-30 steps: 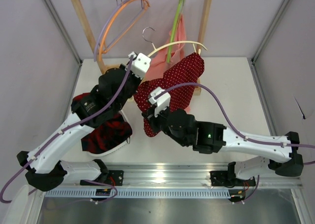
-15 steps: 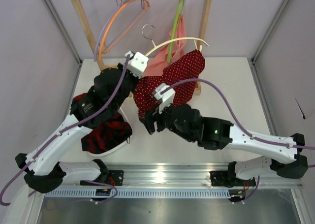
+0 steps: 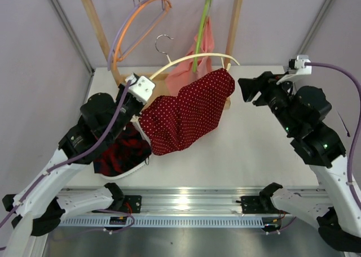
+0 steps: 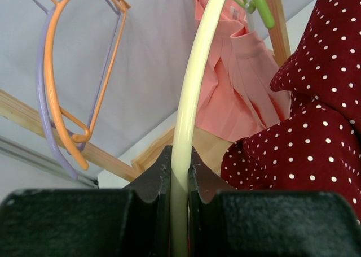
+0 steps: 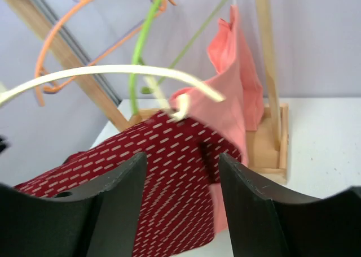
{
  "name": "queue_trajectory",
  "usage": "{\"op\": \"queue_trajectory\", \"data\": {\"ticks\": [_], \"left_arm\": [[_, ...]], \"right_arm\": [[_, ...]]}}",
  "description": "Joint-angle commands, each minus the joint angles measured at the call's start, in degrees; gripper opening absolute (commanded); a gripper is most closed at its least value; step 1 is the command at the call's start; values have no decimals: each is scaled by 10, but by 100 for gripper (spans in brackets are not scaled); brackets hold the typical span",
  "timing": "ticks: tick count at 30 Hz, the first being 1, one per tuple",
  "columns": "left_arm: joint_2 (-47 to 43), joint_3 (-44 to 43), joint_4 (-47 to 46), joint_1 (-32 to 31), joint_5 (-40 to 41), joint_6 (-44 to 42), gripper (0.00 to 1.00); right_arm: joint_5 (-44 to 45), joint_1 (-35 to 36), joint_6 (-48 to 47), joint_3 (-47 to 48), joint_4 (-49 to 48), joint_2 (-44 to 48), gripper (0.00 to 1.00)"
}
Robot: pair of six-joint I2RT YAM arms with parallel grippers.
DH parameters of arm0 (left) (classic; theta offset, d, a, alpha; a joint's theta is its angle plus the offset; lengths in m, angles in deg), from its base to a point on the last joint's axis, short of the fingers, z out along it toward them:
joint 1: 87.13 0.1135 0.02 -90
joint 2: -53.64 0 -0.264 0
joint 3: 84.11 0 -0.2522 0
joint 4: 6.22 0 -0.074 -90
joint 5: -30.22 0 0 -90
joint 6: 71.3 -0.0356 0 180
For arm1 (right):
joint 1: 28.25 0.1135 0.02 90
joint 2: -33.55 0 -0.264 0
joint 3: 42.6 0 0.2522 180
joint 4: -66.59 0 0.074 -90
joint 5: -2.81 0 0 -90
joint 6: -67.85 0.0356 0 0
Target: Place the skirt on the hanger
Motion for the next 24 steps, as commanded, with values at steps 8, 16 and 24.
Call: {"op": "queue_trajectory", "data": {"ticks": [8,16,24], "left_arm": [[-66,10,-44,5,-50,-38,0],[-64,11,-43,5,-56,-41,0],[-78,25,-56,5,-81,-47,0]], "right_arm": [[-319,-115,15,-25,-28,-48,63],[-362,-114,24,-97,-63,-7,66],[-345,-114,2,-113,-56,-16,66]]}}
